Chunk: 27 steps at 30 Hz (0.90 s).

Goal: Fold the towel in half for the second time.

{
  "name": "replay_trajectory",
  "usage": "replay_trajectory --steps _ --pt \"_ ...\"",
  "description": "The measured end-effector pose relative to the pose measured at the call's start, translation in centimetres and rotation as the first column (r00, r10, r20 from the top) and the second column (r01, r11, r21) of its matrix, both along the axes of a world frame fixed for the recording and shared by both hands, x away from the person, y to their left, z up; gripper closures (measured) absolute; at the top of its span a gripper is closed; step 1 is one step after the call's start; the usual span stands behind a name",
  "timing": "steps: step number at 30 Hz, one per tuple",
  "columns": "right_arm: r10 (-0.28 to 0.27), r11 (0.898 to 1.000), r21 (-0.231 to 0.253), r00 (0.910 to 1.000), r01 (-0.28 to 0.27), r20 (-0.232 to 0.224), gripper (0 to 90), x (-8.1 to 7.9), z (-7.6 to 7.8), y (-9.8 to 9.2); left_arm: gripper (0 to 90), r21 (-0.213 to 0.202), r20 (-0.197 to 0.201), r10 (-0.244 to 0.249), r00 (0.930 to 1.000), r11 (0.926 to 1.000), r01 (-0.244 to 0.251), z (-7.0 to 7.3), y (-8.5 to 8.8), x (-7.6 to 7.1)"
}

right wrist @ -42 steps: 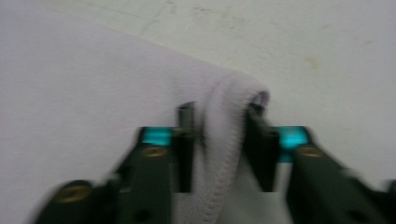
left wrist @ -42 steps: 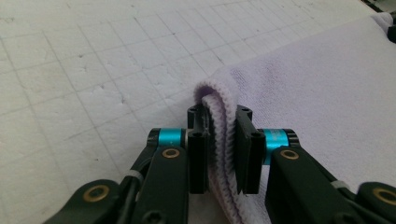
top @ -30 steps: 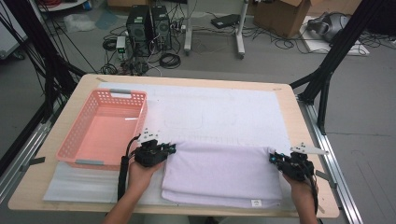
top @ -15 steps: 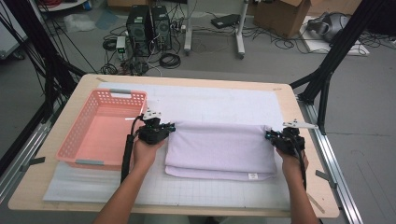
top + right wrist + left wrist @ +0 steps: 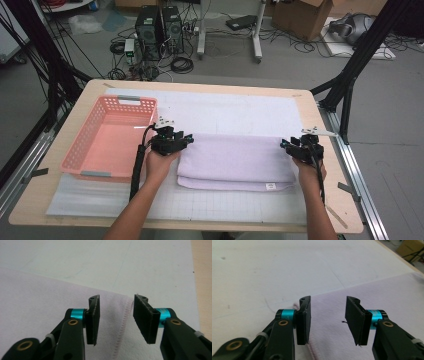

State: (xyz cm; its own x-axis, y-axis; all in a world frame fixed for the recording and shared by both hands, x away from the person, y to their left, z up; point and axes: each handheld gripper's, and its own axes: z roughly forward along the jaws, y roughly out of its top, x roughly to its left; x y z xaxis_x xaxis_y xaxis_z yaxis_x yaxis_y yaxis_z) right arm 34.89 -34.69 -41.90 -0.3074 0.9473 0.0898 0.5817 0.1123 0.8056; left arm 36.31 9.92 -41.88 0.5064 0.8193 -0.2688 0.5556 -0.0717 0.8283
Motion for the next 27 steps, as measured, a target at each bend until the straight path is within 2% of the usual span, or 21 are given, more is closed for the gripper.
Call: replay_trajectory --steps 3,6,10,12,14,18,21,23,27 --pt "0.015 1.000 0.016 0.9999 -0.015 0.002 54.9 -1.1 0.2 -0.2 54.4 0.004 0.004 -0.026 0.9997 0.9997 0.026 0.3 -0.2 -0.9" --pt "0.039 0.999 0.009 0.9992 -0.039 0.000 54.4 -2.1 0.2 -0.4 54.2 -0.001 0.003 -0.040 0.9992 0.9992 0.040 0.2 -0.1 -1.9" --pt "0.065 0.998 -0.003 0.9979 -0.065 -0.002 54.2 -3.6 0.1 -0.3 51.6 0.017 -0.017 -0.070 0.9974 0.9974 0.070 -0.5 0.2 -3.1" --pt "0.076 0.997 0.006 0.9970 -0.076 -0.010 54.0 -4.4 0.0 -0.3 50.3 0.028 -0.021 -0.080 0.9966 0.9964 0.080 -0.9 0.3 -3.7" --pt "0.091 0.996 0.007 0.9958 -0.091 -0.008 54.0 -5.2 -0.2 -0.2 49.9 0.010 -0.023 -0.090 0.9957 0.9959 0.090 -1.1 0.5 -4.2" --pt "0.096 0.995 0.009 0.9954 -0.095 -0.012 53.8 -6.7 -0.4 -0.3 49.3 0.010 -0.043 -0.123 0.9915 0.9923 0.123 -1.3 1.0 -5.4" --pt "0.100 0.995 0.008 0.9949 -0.100 -0.015 53.8 -7.7 -0.3 -0.7 49.3 0.031 -0.059 -0.136 0.9889 0.9899 0.138 -1.4 1.5 -6.2" --pt "0.100 0.995 0.025 0.9946 -0.100 -0.026 53.8 -8.4 -0.4 -0.9 49.3 0.030 -0.068 -0.142 0.9875 0.9890 0.145 -1.5 1.6 -6.7" --pt "0.108 0.994 0.015 0.9926 -0.108 -0.055 53.8 -9.5 -1.1 -0.9 51.8 0.028 -0.077 -0.154 0.9850 0.9873 0.157 -1.7 2.0 -7.7"
